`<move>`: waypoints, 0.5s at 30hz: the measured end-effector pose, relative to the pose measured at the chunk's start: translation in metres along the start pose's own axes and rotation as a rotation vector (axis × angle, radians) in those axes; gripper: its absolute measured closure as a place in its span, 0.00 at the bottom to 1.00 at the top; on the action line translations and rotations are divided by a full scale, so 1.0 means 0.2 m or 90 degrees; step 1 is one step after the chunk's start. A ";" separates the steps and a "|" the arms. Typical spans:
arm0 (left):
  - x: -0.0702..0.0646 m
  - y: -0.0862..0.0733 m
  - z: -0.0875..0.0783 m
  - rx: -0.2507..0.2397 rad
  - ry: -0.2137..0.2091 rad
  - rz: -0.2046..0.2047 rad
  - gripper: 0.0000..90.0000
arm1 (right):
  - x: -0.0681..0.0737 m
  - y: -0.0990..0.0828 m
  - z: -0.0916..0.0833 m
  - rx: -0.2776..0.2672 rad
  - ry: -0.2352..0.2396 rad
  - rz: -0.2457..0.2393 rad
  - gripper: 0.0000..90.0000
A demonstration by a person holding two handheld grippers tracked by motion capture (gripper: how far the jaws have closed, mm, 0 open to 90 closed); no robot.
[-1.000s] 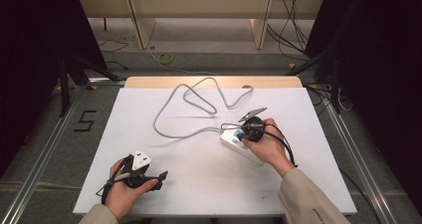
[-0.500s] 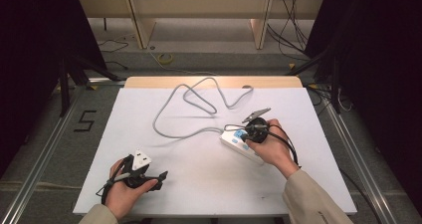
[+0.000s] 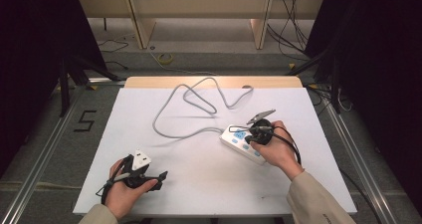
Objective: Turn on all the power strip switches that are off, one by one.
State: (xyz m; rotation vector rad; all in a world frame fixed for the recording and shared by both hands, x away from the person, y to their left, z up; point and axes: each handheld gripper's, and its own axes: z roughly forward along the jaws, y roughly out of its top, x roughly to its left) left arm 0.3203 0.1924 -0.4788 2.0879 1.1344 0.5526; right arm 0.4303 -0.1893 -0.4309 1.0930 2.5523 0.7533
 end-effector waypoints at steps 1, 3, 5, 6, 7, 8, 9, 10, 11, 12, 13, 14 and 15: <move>0.00 0.00 0.00 0.000 0.000 0.000 0.18 | 0.00 0.00 -0.01 0.000 0.000 0.000 1.00; 0.00 0.00 0.00 0.000 0.000 0.000 0.18 | 0.00 -0.01 -0.01 0.002 0.000 -0.001 1.00; 0.00 0.00 0.00 0.000 0.000 0.000 0.18 | 0.00 -0.01 -0.01 0.003 -0.001 -0.001 1.00; 0.00 0.00 0.00 0.000 0.000 0.000 0.18 | -0.01 -0.02 -0.02 0.002 -0.001 0.000 1.00; 0.00 0.00 0.00 0.000 0.000 0.000 0.18 | -0.01 -0.02 -0.02 0.002 -0.001 0.000 1.00; 0.00 0.00 0.00 0.000 0.000 0.000 0.18 | -0.01 -0.02 -0.02 0.003 -0.001 0.002 1.00; 0.00 0.00 0.00 0.001 0.000 0.000 0.18 | -0.01 -0.02 -0.02 0.003 -0.002 0.002 1.00; 0.00 0.00 0.00 0.001 0.000 0.000 0.18 | -0.01 -0.02 -0.03 0.005 -0.003 0.004 1.00; 0.00 0.00 0.00 0.001 0.000 0.000 0.18 | -0.01 -0.02 -0.03 0.005 -0.003 0.004 1.00; 0.00 0.00 0.00 0.001 0.000 0.000 0.18 | -0.01 -0.03 -0.03 0.006 -0.003 0.003 1.00; 0.00 0.00 0.00 0.001 0.000 0.000 0.18 | -0.01 -0.03 -0.03 0.006 -0.003 0.003 1.00; 0.00 0.00 0.00 0.001 0.000 0.000 0.18 | -0.01 -0.03 -0.03 0.007 -0.003 0.006 1.00; 0.00 0.00 0.00 0.001 0.000 0.000 0.18 | -0.01 -0.03 -0.03 0.008 -0.003 0.006 1.00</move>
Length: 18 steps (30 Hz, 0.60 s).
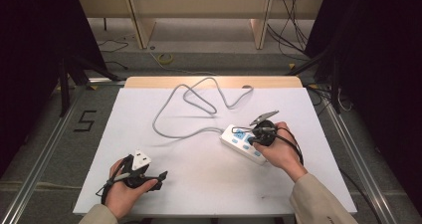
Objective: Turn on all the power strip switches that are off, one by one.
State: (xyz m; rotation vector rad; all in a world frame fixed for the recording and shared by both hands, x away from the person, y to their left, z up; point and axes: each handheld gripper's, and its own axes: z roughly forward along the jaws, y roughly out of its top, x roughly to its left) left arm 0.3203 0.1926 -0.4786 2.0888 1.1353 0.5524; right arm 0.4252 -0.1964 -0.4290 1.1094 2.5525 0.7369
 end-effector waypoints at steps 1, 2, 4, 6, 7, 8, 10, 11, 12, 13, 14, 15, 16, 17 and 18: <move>0.00 0.00 0.00 0.000 0.000 0.000 0.18 | 0.00 0.00 0.00 0.001 0.000 -0.001 1.00; 0.00 0.00 0.00 0.000 0.000 0.000 0.18 | 0.00 0.00 0.00 0.001 0.000 -0.001 1.00; 0.00 0.00 0.00 0.001 0.000 0.000 0.18 | 0.00 -0.01 -0.01 0.004 0.000 0.001 1.00; 0.00 0.00 0.00 0.000 0.000 0.000 0.18 | 0.00 -0.02 -0.01 0.004 0.001 0.002 1.00; 0.00 0.00 0.00 0.000 0.000 0.000 0.18 | 0.00 -0.02 -0.01 0.004 0.001 0.002 1.00; 0.00 0.00 0.00 0.001 0.000 0.000 0.18 | 0.00 -0.02 -0.01 0.006 0.000 0.006 1.00; 0.00 0.00 0.00 -0.001 0.000 0.000 0.18 | 0.00 -0.02 -0.01 0.008 0.001 0.004 1.00; 0.00 0.00 0.00 -0.001 0.000 0.000 0.18 | 0.00 -0.03 -0.01 0.010 0.001 0.003 1.00; 0.00 0.00 0.00 -0.001 0.000 0.001 0.18 | -0.01 -0.03 -0.01 0.011 0.001 0.003 1.00; 0.00 0.00 0.00 0.001 0.001 0.001 0.18 | -0.01 -0.03 -0.01 0.011 0.001 0.005 1.00; 0.00 0.00 0.00 0.001 0.001 0.001 0.18 | -0.01 -0.03 -0.01 0.011 0.001 0.005 1.00; 0.00 0.00 0.00 0.002 0.001 0.001 0.18 | -0.01 -0.03 -0.02 0.013 0.002 0.005 1.00; 0.00 0.00 0.00 0.001 0.001 0.001 0.18 | -0.01 -0.03 -0.02 0.013 0.002 0.005 1.00; 0.00 0.00 0.00 0.002 0.000 0.000 0.18 | -0.01 -0.03 -0.02 0.016 0.002 0.004 1.00; 0.00 0.00 0.00 0.000 0.001 0.000 0.18 | -0.01 -0.04 -0.02 0.017 0.002 0.003 1.00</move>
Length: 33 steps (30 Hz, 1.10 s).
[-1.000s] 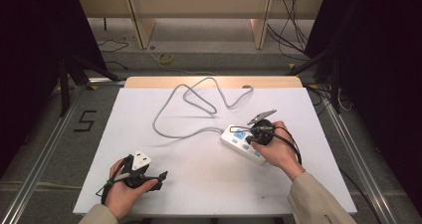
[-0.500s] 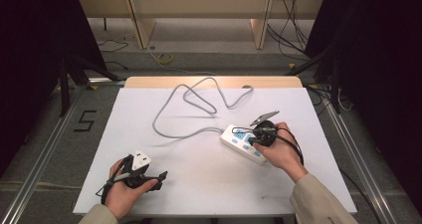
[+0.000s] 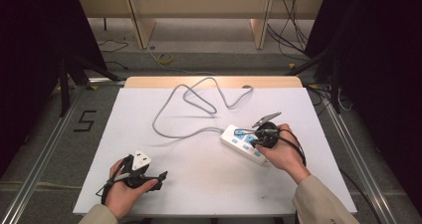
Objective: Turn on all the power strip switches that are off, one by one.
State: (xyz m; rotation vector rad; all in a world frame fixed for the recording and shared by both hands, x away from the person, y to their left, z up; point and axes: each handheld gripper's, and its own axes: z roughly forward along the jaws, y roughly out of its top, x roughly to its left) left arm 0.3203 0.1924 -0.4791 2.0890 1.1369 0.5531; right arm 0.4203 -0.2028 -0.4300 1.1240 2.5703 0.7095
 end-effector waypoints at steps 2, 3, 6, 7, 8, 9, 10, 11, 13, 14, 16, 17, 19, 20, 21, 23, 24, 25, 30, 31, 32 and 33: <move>0.00 0.00 0.00 -0.001 0.000 0.000 0.18 | 0.00 0.00 0.00 0.001 0.001 -0.002 1.00; 0.00 0.00 0.00 -0.001 0.000 0.000 0.18 | 0.00 0.00 0.00 0.003 0.002 0.000 1.00; 0.00 0.00 0.00 -0.001 0.000 0.000 0.18 | 0.00 -0.01 0.00 0.007 0.003 -0.001 1.00; 0.00 0.00 0.00 -0.001 0.000 0.000 0.18 | 0.00 -0.01 -0.01 0.011 0.002 -0.001 1.00; 0.00 0.00 0.00 -0.001 0.000 0.000 0.18 | 0.00 -0.01 -0.01 0.011 0.002 -0.001 1.00; 0.00 0.00 0.00 0.000 0.000 0.001 0.18 | 0.00 -0.02 -0.01 0.011 0.002 -0.001 1.00; 0.00 0.00 0.00 0.000 0.000 0.001 0.18 | 0.00 -0.02 -0.01 0.013 0.002 0.002 1.00; 0.00 0.00 0.00 0.000 0.000 0.001 0.18 | -0.01 -0.03 -0.01 0.015 0.003 0.002 1.00; 0.00 0.00 0.00 0.002 0.000 0.003 0.18 | -0.01 -0.04 -0.01 0.019 0.003 0.003 1.00; 0.00 0.00 0.00 0.002 0.000 0.002 0.18 | -0.01 -0.04 -0.01 0.019 0.003 0.003 1.00; 0.00 0.00 0.00 0.000 0.000 0.001 0.18 | -0.01 -0.04 -0.01 0.021 0.004 0.004 1.00; 0.00 0.00 0.00 0.000 0.000 0.001 0.18 | -0.01 -0.05 -0.01 0.024 0.004 0.006 1.00; 0.00 0.00 0.00 0.002 0.000 0.003 0.18 | -0.01 -0.05 -0.01 0.024 0.004 0.006 1.00; 0.00 0.00 0.00 0.002 0.000 0.003 0.18 | -0.01 -0.05 -0.01 0.026 0.005 0.005 1.00; 0.00 0.00 0.00 0.002 0.000 0.003 0.18 | -0.01 -0.05 -0.01 0.028 0.005 0.006 1.00; 0.00 0.00 0.00 0.002 0.000 0.002 0.18 | -0.01 -0.05 -0.01 0.031 0.006 0.005 1.00; 0.00 0.00 0.00 0.002 0.000 0.002 0.18 | -0.01 -0.05 -0.01 0.033 0.008 0.004 1.00; 0.00 0.00 0.00 0.002 0.000 0.003 0.18 | -0.01 -0.05 -0.01 0.034 0.007 0.003 1.00; 0.00 0.00 0.00 0.003 0.000 0.003 0.18 | 0.00 -0.06 -0.01 0.041 0.009 -0.001 1.00; 0.00 0.00 0.00 0.003 0.000 0.002 0.18 | 0.00 -0.06 -0.01 0.042 0.010 -0.001 1.00; 0.00 0.00 0.00 0.003 0.000 0.003 0.18 | 0.00 -0.06 -0.01 0.042 0.010 -0.001 1.00; 0.00 0.00 0.00 0.002 0.000 0.002 0.18 | 0.00 -0.06 -0.01 0.045 0.011 0.000 1.00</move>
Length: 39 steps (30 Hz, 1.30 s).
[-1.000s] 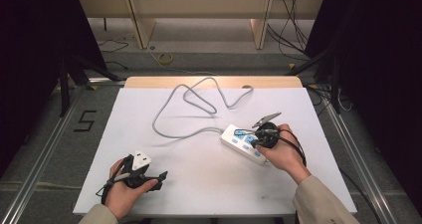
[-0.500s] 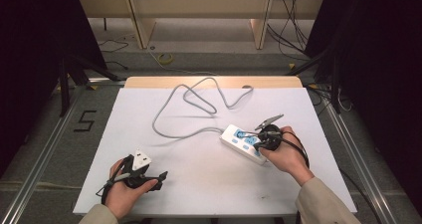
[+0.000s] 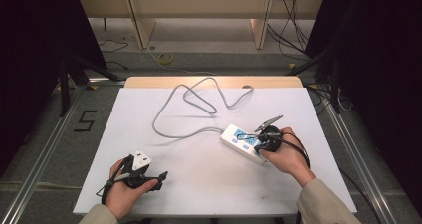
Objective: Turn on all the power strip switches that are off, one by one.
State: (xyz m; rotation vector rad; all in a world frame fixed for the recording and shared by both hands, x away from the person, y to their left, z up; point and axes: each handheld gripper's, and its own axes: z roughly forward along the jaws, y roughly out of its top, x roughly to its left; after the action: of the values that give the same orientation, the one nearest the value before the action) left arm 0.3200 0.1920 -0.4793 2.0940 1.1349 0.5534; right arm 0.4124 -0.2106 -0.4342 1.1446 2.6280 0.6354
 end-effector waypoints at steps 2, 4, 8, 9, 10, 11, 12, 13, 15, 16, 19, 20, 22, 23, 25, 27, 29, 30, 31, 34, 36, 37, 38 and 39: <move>0.00 0.00 0.00 0.001 0.000 0.000 0.18 | 0.00 0.00 0.00 0.000 0.000 0.000 1.00; 0.00 0.00 0.00 0.000 0.000 0.000 0.18 | 0.00 0.00 0.00 0.001 0.001 0.000 1.00; 0.00 0.00 0.00 0.001 -0.001 0.003 0.18 | 0.00 0.00 0.00 0.001 0.005 0.002 1.00; 0.00 0.00 0.00 0.001 -0.001 0.003 0.18 | 0.00 0.00 0.00 0.001 0.005 0.002 1.00; 0.00 0.00 0.00 0.001 0.000 0.003 0.18 | 0.00 0.00 0.00 0.001 0.004 0.003 1.00; 0.00 0.00 0.00 0.001 0.000 0.001 0.18 | 0.00 0.00 0.00 0.001 0.004 0.003 1.00; 0.00 0.00 0.00 0.001 0.000 0.001 0.18 | 0.00 -0.01 0.00 0.001 0.003 0.001 1.00; 0.00 0.00 0.00 0.001 0.000 0.001 0.18 | 0.00 -0.01 0.00 0.000 0.002 0.002 1.00; 0.00 0.00 0.00 0.001 0.000 0.002 0.18 | 0.00 -0.01 0.00 0.000 0.003 0.001 1.00; 0.00 0.00 0.00 0.001 0.000 0.004 0.18 | 0.00 -0.01 0.01 0.001 0.004 0.003 1.00; 0.00 0.00 0.00 0.002 -0.001 0.004 0.18 | 0.00 -0.01 0.01 0.000 0.001 0.000 1.00; 0.00 0.00 0.00 0.003 -0.001 0.004 0.18 | 0.01 -0.01 0.01 0.003 -0.003 -0.001 1.00; 0.00 0.00 0.00 0.002 -0.001 0.004 0.18 | 0.01 -0.01 0.01 0.004 -0.003 0.000 1.00; 0.00 0.00 0.00 0.003 -0.001 0.004 0.18 | 0.01 -0.01 0.01 0.004 -0.003 0.000 1.00; 0.00 0.00 0.00 0.002 -0.001 0.004 0.18 | 0.01 -0.02 0.01 0.004 -0.001 0.000 1.00; 0.00 0.00 0.00 0.002 -0.001 0.003 0.18 | 0.01 -0.02 0.01 0.003 -0.002 -0.002 1.00; 0.00 0.00 0.00 0.004 -0.001 0.004 0.18 | 0.01 -0.02 0.01 0.004 -0.004 -0.003 1.00; 0.00 0.00 0.00 0.005 -0.002 0.005 0.18 | 0.01 -0.02 0.01 0.005 -0.006 -0.005 1.00; 0.00 0.00 0.00 0.005 -0.002 0.005 0.18 | 0.01 -0.02 0.01 0.005 -0.006 -0.005 1.00; 0.00 0.00 0.00 0.005 -0.001 0.005 0.18 | 0.01 -0.02 0.01 0.004 -0.005 -0.002 1.00; 0.00 0.00 0.00 0.005 -0.001 0.005 0.18 | 0.01 -0.02 0.01 0.003 -0.002 0.002 1.00; 0.00 0.00 0.00 0.004 -0.001 0.005 0.18 | 0.01 -0.02 0.01 0.003 -0.002 0.002 1.00; -0.01 0.00 0.00 0.004 -0.001 0.004 0.18 | 0.01 -0.02 0.02 0.005 -0.002 0.001 1.00; -0.01 0.00 0.00 0.002 -0.001 0.005 0.18 | 0.01 -0.02 0.01 0.010 -0.004 -0.001 1.00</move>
State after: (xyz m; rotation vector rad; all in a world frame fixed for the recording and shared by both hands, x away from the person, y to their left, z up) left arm 0.3198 0.1908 -0.4789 2.1022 1.1282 0.5534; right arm 0.4089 -0.2111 -0.4389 1.1477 2.6329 0.6105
